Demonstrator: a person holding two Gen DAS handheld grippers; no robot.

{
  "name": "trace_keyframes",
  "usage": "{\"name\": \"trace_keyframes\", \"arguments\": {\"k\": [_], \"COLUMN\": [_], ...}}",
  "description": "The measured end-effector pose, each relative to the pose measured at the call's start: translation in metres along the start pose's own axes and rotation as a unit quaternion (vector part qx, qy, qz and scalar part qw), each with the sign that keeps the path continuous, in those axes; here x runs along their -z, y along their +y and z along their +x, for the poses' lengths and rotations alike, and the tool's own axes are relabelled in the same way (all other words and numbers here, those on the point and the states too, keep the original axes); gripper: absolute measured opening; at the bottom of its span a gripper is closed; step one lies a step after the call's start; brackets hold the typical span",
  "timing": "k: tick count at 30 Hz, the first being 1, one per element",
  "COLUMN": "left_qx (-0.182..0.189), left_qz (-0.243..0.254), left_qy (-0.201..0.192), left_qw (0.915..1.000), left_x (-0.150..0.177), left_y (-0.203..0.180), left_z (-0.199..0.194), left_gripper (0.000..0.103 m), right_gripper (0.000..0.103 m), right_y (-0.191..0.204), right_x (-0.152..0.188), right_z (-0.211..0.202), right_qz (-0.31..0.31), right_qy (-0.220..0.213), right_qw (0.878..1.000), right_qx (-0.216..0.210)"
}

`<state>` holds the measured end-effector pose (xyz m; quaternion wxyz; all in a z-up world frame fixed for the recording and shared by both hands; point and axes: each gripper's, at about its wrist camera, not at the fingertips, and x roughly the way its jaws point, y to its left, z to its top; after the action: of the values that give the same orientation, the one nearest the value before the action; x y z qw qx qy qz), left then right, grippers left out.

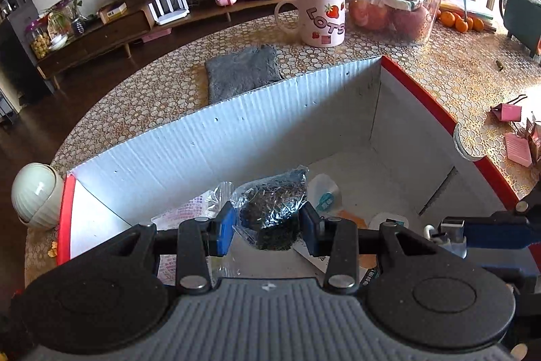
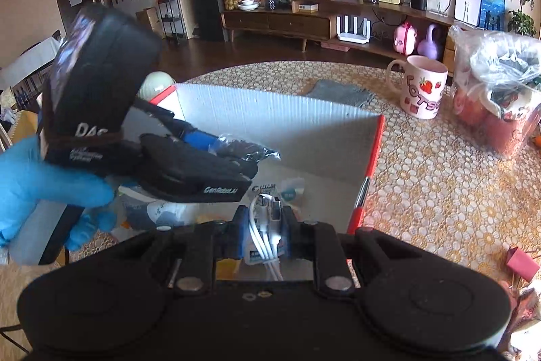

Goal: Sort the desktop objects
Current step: 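Open the left gripper to drop the bag while the right gripper releases the cable into the box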

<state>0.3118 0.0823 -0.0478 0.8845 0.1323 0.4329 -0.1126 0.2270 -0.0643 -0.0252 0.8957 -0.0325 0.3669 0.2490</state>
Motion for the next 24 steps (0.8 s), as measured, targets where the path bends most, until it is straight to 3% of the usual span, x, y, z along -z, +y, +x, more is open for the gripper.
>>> {"name": "trace_keyframes", "arguments": {"k": [11, 17, 20, 22, 24], "left_qx": [0.013, 0.009, 0.004, -0.001, -0.004], "left_qz": [0.017, 0.027, 0.031, 0.033, 0.034], "left_qy": [0.069, 0.083, 0.076, 0.066, 0.060], "left_qw": [0.9974, 0.9962, 0.9966, 0.9973, 0.9976], "left_x": [-0.002, -0.002, -0.002, -0.004, -0.004], "left_y": [-0.004, -0.008, -0.009, -0.011, -0.012], "left_z": [0.018, 0.019, 0.017, 0.015, 0.012], "left_gripper": [0.041, 0.041, 0.054, 0.071, 0.073], "right_gripper": [0.019, 0.023, 0.026, 0.030, 0.036], "right_y": [0.003, 0.004, 0.003, 0.001, 0.001], "right_x": [0.010, 0.011, 0.011, 0.011, 0.011], "right_z": [0.002, 0.001, -0.001, -0.003, -0.007], "right_qz": [-0.006, -0.009, -0.007, -0.001, 0.001], "right_qy": [0.012, 0.013, 0.013, 0.013, 0.012], "right_qw": [1.000, 1.000, 1.000, 1.000, 1.000], "right_qx": [-0.002, -0.004, -0.005, -0.009, -0.014]}}
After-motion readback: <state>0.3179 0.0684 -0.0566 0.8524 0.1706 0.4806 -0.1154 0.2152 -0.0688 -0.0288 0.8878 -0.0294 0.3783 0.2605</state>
